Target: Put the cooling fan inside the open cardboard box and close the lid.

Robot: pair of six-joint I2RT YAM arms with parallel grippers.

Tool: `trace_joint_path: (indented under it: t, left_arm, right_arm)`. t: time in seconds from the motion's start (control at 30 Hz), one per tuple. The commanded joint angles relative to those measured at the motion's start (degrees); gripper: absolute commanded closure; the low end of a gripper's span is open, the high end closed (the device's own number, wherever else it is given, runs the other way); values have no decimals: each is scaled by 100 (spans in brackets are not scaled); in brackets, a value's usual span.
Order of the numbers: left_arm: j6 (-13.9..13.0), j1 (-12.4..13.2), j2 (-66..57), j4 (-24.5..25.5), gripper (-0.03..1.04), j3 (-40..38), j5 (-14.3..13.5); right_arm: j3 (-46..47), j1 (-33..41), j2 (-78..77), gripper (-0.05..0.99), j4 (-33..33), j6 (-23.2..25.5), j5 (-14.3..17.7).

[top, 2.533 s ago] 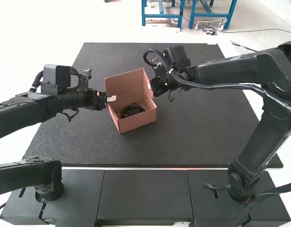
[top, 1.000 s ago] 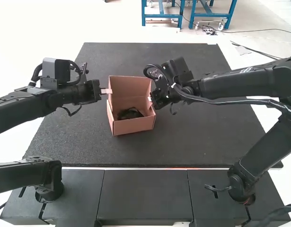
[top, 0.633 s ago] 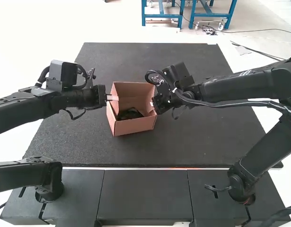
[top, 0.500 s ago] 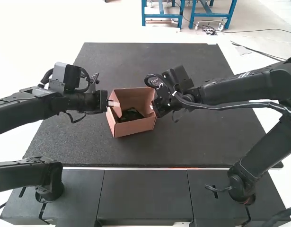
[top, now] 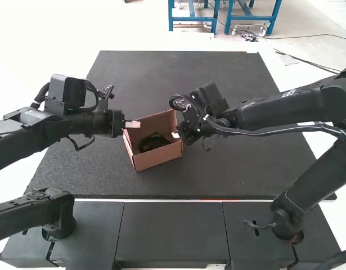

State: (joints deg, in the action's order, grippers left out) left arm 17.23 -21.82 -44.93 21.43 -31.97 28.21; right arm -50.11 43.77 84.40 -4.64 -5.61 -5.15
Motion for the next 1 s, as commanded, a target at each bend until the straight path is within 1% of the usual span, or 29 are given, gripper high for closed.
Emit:
trace_joint_path:
  t: [0.0,0.03,0.07,0.1,0.13,0.2,0.27,0.33,0.37,0.4,0.43,0.47,0.6,0.67,0.77,0.87,0.97]
  left_arm:
    - [-229,-50,160,19,73,-205,71]
    - [-229,-50,195,19,66,-222,71]
    - [-229,-50,230,1,56,-240,62]
    - [-220,-50,265,-16,47,-266,71]
    - [-220,-59,300,-51,41,-310,80]
    - [-194,-32,344,-174,33,-416,97]
    - [26,-24,362,-420,28,-609,124]
    - [386,-15,327,-886,27,-767,141]
    - [562,-15,283,-1185,25,-811,141]
    - [676,-6,186,-1422,22,-846,132]
    - [711,12,45,-1598,21,-864,97]
    - [711,47,-139,-1748,21,-864,1]
    - [702,293,-649,-2213,21,-671,-8]
    - [702,372,-798,-2442,21,-486,-8]
    - [711,389,-983,-2732,21,-170,-8]
    - [676,389,-1159,-2820,21,59,-17]
    - [614,328,-1185,-2662,21,164,1]
  right_arm:
    - [-34,70,-143,29,-37,16,-21]
    - [-43,70,-143,28,-37,7,14]
    - [-52,70,-152,19,-37,7,75]
    - [-43,62,-187,6,-37,7,102]
    - [-43,70,-222,2,-37,7,110]
    - [-25,53,-301,2,-80,16,198]
    - [-25,44,-354,2,-80,16,216]
    - [-52,26,-433,2,-54,51,269]
    - [-61,18,-504,2,-45,60,286]
    - [-61,18,-591,2,-28,60,304]
    - [-69,9,-697,2,16,68,304]
    - [-69,18,-829,2,104,68,304]
    - [-140,18,-1400,2,500,68,277]
    - [-245,44,-1664,2,763,165,154]
    - [-482,62,-1980,2,1159,358,-57]
    - [-693,62,-2173,2,1493,473,-136]
    - [-843,44,-2226,2,1792,499,-171]
